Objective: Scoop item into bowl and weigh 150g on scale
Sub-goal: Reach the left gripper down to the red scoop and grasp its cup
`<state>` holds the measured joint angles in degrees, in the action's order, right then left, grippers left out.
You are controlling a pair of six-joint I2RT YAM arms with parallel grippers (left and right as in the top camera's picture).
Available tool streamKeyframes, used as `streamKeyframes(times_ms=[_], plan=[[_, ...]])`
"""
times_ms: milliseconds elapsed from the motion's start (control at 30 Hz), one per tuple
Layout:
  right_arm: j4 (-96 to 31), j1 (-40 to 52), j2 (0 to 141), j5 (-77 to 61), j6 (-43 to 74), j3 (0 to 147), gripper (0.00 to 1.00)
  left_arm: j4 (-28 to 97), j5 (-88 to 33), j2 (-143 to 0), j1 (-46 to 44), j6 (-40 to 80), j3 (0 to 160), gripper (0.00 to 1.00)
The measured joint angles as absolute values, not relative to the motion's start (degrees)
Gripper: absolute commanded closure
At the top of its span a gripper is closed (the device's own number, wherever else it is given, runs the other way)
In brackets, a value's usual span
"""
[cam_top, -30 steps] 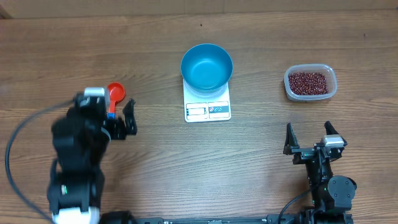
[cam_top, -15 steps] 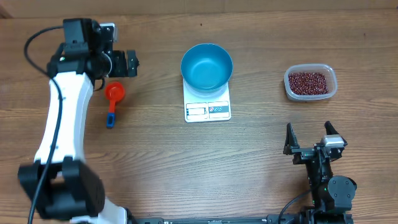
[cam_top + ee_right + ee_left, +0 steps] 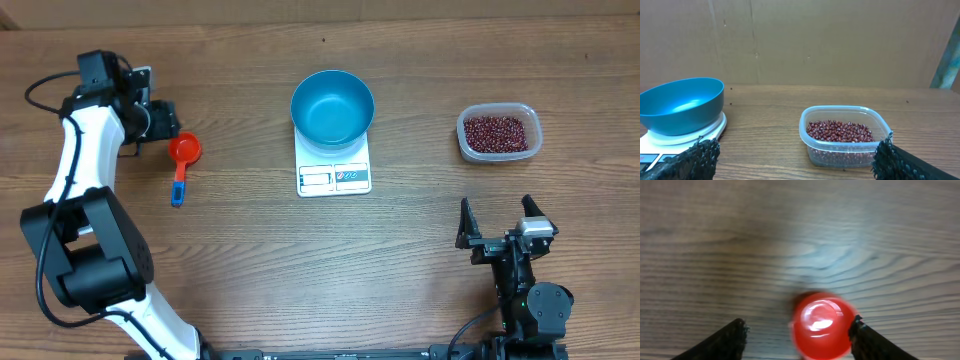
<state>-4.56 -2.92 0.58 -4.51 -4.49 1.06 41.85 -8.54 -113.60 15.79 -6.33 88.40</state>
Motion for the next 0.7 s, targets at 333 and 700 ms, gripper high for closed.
streamKeyframes(times_ms=[333,700], plan=[[-4.6,-2.9,0.6,-4.5,-4.5,1.1,0.00,41.5,-8.3,-119.5,16.1,-7.9,88.4,0.51],[-4.6,-2.9,0.6,-4.5,-4.5,1.1,0.00,40.0,-8.3,-123.6,16.1,-7.7,88.5,0.78]])
